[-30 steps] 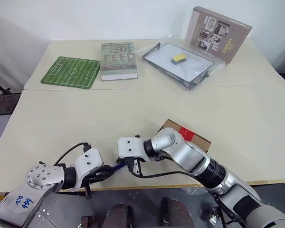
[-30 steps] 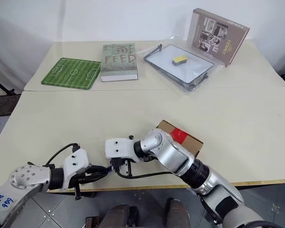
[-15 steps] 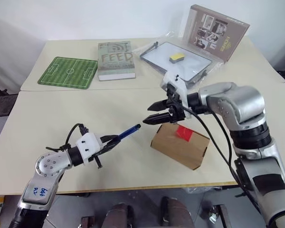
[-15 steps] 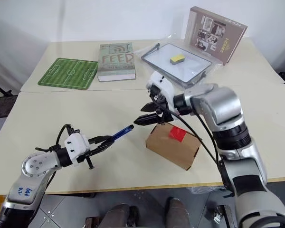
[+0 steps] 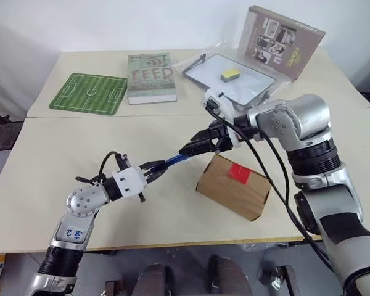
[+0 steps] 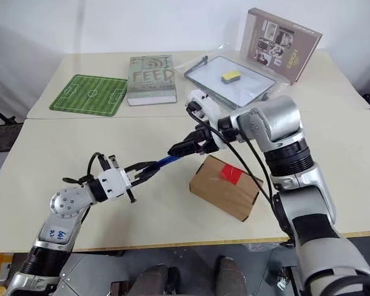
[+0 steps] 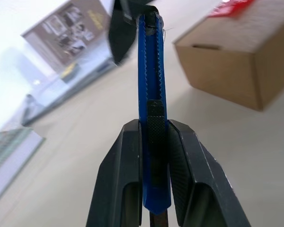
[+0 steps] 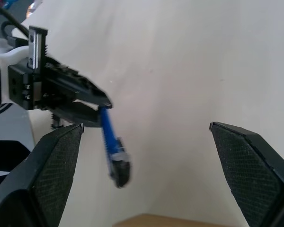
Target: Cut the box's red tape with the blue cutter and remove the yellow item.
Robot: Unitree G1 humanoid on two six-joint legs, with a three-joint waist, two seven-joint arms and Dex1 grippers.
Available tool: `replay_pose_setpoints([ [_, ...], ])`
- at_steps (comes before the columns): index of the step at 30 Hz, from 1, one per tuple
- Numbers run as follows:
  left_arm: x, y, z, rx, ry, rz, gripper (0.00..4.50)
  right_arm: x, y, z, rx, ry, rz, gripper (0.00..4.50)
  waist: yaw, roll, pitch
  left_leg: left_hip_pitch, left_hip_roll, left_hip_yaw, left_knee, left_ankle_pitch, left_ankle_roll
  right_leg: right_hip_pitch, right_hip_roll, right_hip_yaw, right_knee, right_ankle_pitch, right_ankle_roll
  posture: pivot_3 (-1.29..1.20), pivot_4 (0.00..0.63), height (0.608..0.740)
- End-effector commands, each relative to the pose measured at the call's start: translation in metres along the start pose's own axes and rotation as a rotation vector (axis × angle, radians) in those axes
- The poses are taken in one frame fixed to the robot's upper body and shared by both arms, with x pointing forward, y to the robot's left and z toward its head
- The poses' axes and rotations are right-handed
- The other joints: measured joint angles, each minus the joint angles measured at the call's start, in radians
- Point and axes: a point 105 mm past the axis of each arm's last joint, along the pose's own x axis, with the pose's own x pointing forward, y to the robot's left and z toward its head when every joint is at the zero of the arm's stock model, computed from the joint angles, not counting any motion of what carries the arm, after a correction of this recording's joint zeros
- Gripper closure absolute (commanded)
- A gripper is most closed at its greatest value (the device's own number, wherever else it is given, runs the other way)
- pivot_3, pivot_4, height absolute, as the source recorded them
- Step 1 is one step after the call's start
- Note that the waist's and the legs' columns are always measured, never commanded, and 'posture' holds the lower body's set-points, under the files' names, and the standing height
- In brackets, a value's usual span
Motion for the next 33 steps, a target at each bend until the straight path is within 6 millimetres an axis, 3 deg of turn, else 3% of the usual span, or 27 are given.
replay_pose_setpoints([
  [1, 0.003, 0.004, 0.008, 0.013, -0.040, 0.034, 4.05, 0.002, 0.008, 0.011, -0.030, -0.013, 0.035, 0.03, -0.002, 0.000, 0.000, 0.000, 0.000, 0.000, 0.000, 0.000, 0.000, 0.000, 0.000, 0.000, 0.000, 0.000, 0.000, 0.00, 0.150, 0.740],
  [12, 0.003, 0.005, 0.012, -0.013, -0.051, 0.040, 4.05, 0.011, 0.010, 0.012, -0.058, 0.016, 0.077, 0.03, -0.012, 0.000, 0.000, 0.000, 0.000, -0.001, 0.000, 0.000, 0.000, 0.000, 0.000, 0.000, 0.000, 0.000, 0.000, 0.00, 0.150, 0.740],
  [15, 0.002, 0.004, 0.012, -0.019, -0.048, 0.042, 4.05, 0.012, 0.006, 0.011, -0.058, 0.024, 0.067, 0.61, -0.012, 0.000, 0.000, 0.000, 0.001, -0.001, 0.000, 0.000, 0.000, 0.000, 0.000, 0.000, 0.000, 0.000, 0.000, 0.00, 0.150, 0.740],
  [26, 0.002, 0.013, 0.013, -0.021, -0.046, 0.068, 4.05, 0.012, 0.001, 0.004, -0.076, 0.057, 0.076, 4.32, -0.011, 0.000, 0.000, 0.000, 0.000, -0.001, 0.000, 0.000, 0.000, 0.000, 0.000, 0.000, 0.000, 0.000, 0.000, 0.00, 0.150, 0.740],
  [32, -0.001, 0.012, 0.005, -0.098, -0.005, 0.075, 4.05, 0.005, -0.002, 0.011, -0.074, 0.025, 0.056, 4.33, -0.012, 0.000, 0.000, 0.000, 0.001, -0.001, 0.000, 0.000, 0.000, 0.000, 0.000, 0.000, 0.000, 0.000, 0.000, 0.00, 0.150, 0.740],
  [33, -0.003, 0.012, 0.000, -0.133, 0.032, 0.076, 3.72, 0.004, -0.002, 0.013, -0.076, 0.017, 0.052, 4.33, -0.012, 0.000, 0.000, 0.000, 0.001, -0.001, 0.000, 0.000, 0.000, 0.000, 0.000, 0.000, 0.000, 0.000, 0.000, 0.00, 0.150, 0.740],
])
